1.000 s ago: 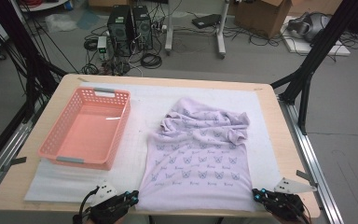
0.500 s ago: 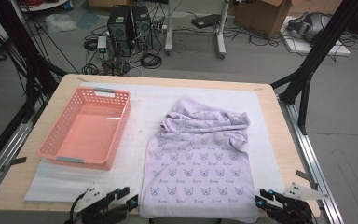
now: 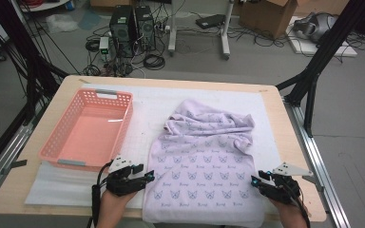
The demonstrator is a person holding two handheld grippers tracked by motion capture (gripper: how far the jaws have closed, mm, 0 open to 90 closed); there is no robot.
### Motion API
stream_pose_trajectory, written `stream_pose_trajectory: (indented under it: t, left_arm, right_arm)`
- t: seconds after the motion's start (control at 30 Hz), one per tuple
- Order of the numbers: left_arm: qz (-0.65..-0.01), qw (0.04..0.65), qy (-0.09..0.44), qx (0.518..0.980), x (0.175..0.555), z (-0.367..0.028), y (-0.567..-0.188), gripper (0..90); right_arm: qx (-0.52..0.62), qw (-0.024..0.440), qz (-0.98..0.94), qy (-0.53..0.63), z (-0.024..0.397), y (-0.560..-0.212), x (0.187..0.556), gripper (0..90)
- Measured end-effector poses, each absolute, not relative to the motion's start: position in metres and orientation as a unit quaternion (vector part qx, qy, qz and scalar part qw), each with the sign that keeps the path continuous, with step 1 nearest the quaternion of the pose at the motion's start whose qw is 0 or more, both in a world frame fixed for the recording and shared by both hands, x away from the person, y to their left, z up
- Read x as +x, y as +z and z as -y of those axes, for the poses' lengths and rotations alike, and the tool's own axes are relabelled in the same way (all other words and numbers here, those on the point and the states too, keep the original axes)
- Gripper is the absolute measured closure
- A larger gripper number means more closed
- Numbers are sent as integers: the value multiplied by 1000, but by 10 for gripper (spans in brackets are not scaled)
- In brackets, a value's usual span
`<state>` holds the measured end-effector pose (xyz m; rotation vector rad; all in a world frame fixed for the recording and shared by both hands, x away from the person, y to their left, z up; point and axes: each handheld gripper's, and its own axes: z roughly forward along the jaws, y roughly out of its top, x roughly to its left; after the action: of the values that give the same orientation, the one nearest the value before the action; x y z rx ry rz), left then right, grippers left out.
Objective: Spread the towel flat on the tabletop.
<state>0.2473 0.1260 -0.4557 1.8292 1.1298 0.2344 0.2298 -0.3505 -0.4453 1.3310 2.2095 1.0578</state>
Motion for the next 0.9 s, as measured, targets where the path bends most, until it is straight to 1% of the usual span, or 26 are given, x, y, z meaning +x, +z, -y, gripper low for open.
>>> stream_pose_trajectory:
  t: [0.1, 0.13, 0.17, 0.2, 0.27, 0.33, 0.43, 0.53, 0.7, 0.77, 0.8, 0.83, 0.87, 0.9]
  left_arm:
    - [-443, 453, 111, 766, 247, -121, -454, 474]
    - [-440, 447, 120, 769, 245, -120, -454, 519]
    - [-436, 444, 131, 772, 244, -119, -455, 619]
    - [-431, 438, 142, 776, 242, -119, -455, 692]
    - [-434, 442, 119, 776, 241, -123, -455, 873]
    - [-439, 445, 112, 772, 237, -126, -454, 880]
    - [-441, 449, 110, 769, 228, -134, -452, 881]
    - [-442, 458, 110, 763, 224, -142, -448, 882]
    - [-438, 468, 98, 761, 216, -143, -446, 882]
    - [-438, 477, 105, 755, 217, -142, -446, 875]
    - [-438, 484, 112, 749, 218, -141, -446, 845]
    - [-441, 491, 111, 743, 221, -140, -448, 761]
    - [-451, 495, 104, 736, 225, -138, -449, 635]
    - [-456, 496, 96, 733, 229, -137, -450, 539]
  right_arm:
    - [465, 181, -787, 363, 349, -447, 232, 624]
    - [469, 181, -785, 362, 349, -447, 232, 675]
    - [469, 178, -785, 363, 350, -447, 232, 788]
    - [468, 168, -786, 368, 351, -447, 231, 868]
    - [469, 164, -786, 367, 350, -446, 229, 877]
    - [466, 157, -789, 367, 352, -445, 226, 882]
    - [469, 146, -785, 377, 361, -444, 219, 884]
    - [469, 146, -783, 382, 367, -441, 213, 885]
    - [461, 134, -786, 389, 375, -434, 204, 886]
    - [465, 135, -779, 398, 378, -432, 202, 873]
    - [464, 137, -776, 404, 378, -432, 203, 851]
    - [462, 143, -776, 405, 376, -432, 205, 785]
    - [462, 148, -774, 407, 374, -433, 207, 702]
    - [465, 144, -770, 412, 372, -433, 209, 638]
